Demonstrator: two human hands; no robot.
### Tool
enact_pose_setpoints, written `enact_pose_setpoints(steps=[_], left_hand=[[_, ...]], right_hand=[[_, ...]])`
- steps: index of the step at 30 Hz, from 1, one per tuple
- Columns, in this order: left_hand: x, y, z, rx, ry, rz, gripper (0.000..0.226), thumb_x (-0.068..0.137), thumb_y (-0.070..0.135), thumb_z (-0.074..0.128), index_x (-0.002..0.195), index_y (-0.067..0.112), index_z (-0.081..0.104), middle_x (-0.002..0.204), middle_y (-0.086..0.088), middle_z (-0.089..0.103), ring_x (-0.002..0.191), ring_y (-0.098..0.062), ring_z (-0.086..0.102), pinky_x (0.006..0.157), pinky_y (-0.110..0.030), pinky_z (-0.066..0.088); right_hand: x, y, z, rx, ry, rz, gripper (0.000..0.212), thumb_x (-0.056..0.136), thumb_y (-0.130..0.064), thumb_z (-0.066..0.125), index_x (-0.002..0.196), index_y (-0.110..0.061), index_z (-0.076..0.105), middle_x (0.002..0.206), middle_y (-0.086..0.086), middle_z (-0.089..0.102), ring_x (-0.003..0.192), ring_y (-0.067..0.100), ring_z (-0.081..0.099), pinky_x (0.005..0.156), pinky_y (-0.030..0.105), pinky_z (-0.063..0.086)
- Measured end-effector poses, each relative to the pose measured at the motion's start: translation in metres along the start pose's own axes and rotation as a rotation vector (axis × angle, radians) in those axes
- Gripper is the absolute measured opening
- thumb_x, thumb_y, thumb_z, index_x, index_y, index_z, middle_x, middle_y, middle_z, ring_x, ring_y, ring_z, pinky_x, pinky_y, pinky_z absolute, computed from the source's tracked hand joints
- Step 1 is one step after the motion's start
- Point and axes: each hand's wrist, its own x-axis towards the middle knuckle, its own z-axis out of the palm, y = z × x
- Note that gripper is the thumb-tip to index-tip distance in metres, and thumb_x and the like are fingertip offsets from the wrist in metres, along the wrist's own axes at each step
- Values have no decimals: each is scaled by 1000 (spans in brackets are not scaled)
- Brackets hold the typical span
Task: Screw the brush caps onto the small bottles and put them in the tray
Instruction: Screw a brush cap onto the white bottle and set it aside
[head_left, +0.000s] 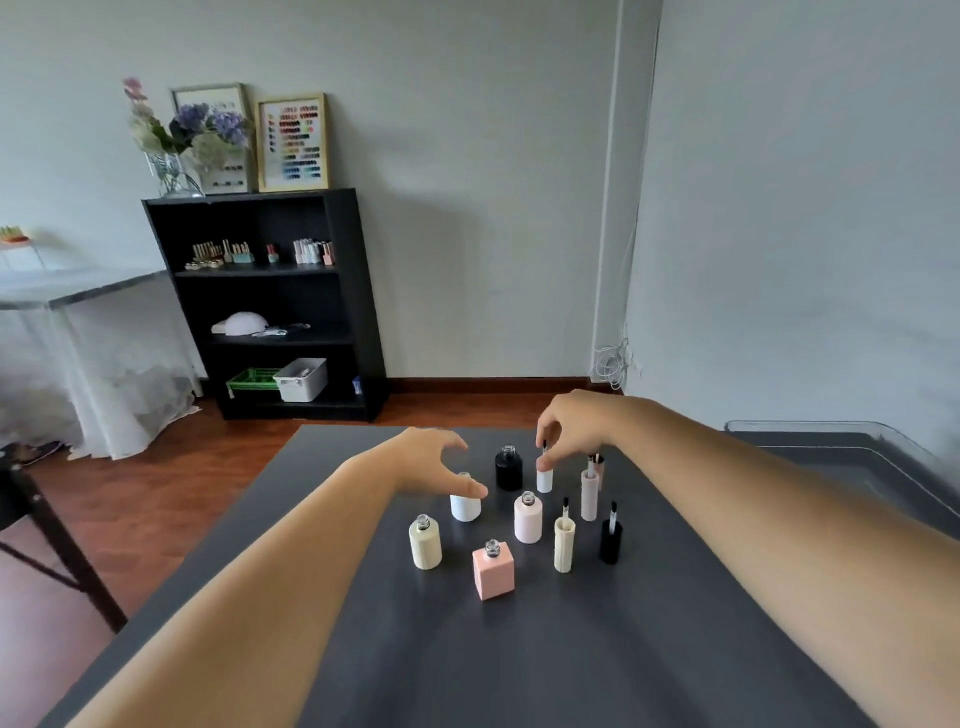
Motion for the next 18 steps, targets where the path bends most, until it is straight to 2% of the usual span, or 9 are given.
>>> enact_pose_setpoints(steps=[3, 6, 10, 13, 18], left_hand=[[-8, 2, 1, 1, 44, 28, 67, 71, 52, 72, 130, 29, 48, 134, 4, 52, 121, -14, 48, 94, -26, 38], [-9, 7, 1, 53, 24, 37, 60, 71, 46, 74, 125, 30, 53, 123, 5, 60, 113, -15, 53, 91, -29, 43], [-5, 12, -2, 69, 15, 54, 51, 68, 42, 77, 115, 29, 61, 114, 6, 63, 103, -15, 58, 86, -30, 46], [1, 13, -2, 64, 2, 76, 45, 65, 40, 80, 106, 26, 66, 110, 7, 64, 101, -14, 58, 84, -29, 47], [10, 10, 8, 126, 17, 80, 47, 61, 34, 84, 101, 17, 66, 101, 2, 60, 90, -19, 58, 75, -28, 48]], right_hand=[[-4, -5, 1, -17, 19, 5, 38, 72, -40, 76, 103, -19, 69, 102, 0, 67, 93, 20, 64, 81, 35, 53], [-5, -9, 1, -53, 33, 3, 34, 71, -34, 78, 101, -18, 70, 101, 2, 69, 92, 20, 65, 79, 34, 53], [-1, -15, -3, -75, 37, -7, 30, 72, -26, 79, 97, -13, 72, 99, 5, 70, 84, 19, 63, 69, 28, 50], [3, -21, 0, -118, 2, 15, 28, 71, -23, 80, 95, -10, 72, 98, 7, 69, 86, 22, 64, 70, 33, 53], [9, -23, 3, -149, -2, 26, 29, 71, -24, 79, 95, -9, 72, 81, 3, 67, 54, 9, 53, 39, 19, 38]])
